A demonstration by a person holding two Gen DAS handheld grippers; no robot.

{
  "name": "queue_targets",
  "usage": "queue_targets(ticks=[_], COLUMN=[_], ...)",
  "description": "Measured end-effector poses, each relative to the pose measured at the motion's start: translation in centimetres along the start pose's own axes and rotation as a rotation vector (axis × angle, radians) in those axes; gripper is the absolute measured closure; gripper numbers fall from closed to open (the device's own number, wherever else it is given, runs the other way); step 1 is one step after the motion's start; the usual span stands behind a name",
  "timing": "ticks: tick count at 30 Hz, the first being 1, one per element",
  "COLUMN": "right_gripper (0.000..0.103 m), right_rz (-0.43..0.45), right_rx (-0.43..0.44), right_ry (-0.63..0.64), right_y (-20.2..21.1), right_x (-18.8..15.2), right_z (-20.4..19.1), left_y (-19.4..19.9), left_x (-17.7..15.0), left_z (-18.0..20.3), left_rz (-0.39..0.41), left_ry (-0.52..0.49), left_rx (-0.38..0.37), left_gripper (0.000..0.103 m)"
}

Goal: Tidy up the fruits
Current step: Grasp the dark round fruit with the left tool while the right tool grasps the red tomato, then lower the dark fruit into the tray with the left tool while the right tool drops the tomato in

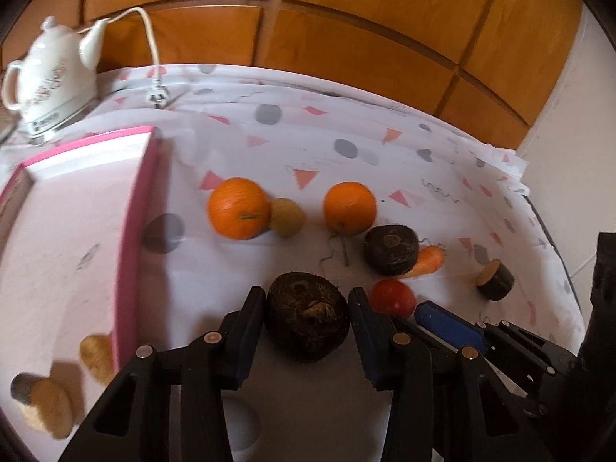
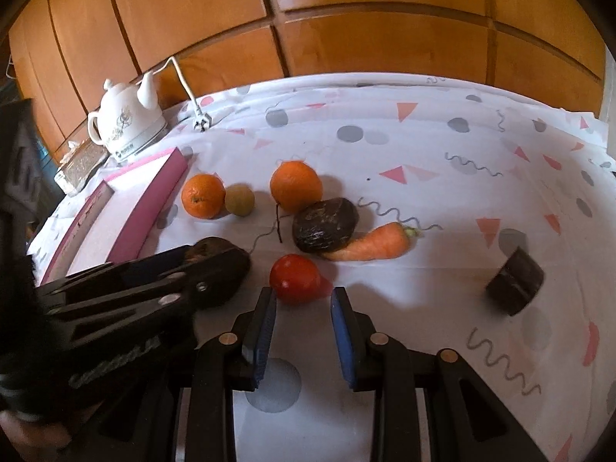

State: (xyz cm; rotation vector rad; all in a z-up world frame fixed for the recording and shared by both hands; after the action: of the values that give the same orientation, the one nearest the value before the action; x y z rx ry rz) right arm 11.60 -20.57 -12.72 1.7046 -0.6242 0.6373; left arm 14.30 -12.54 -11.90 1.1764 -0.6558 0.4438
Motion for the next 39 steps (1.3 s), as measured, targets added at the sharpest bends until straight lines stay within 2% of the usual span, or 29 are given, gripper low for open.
queue_targets(ticks=[5, 11, 24, 34, 39], right_gripper=[0.073, 0.073, 0.075, 0.076, 0.076], right_rz=[-0.003, 0.014, 0.033, 0.067, 0.083], right_rx=[-0.017, -0.045, -0.058, -0.047, -0.015], right_ry=[0.035, 0.074, 0.066, 0.094, 0.116], right_y=[-0.7, -1.2, -0.2, 1.9, 2.6], right_x=[0.1, 0.4, -0.2, 0.1, 0.9], right_z=[-0.3, -0.4, 0.7, -0.3, -2.1], left_y=[0.6, 0.6, 1.3, 5.4, 7.5], left_x=[-0.1, -0.1, -0.4, 1.0, 1.9], left_z=[-0.5, -0.8, 0.1, 0.2, -1.3], left_rz=[0.026, 0.035, 0.034, 0.103, 0.144], left_ry=[-0.004, 0.01, -0.014, -0.009, 0.01], left_rx=[0.039, 0.045, 0.021, -0.011, 0.013], left_gripper=[0.058, 0.058, 0.058, 0.058, 0.058])
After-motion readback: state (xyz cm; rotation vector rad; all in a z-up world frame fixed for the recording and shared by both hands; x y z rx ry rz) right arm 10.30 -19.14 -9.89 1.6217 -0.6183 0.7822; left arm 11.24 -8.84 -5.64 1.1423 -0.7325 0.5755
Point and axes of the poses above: each gripper's, at about its wrist camera, not at the fingertips, and y roughly against the way its jaws point, z to its right, x to its top, the point moved 10 cm from there along -y, roughly the way its jaws point, and after that the axes turned 6 degrees about z, right-handed, at the moved point
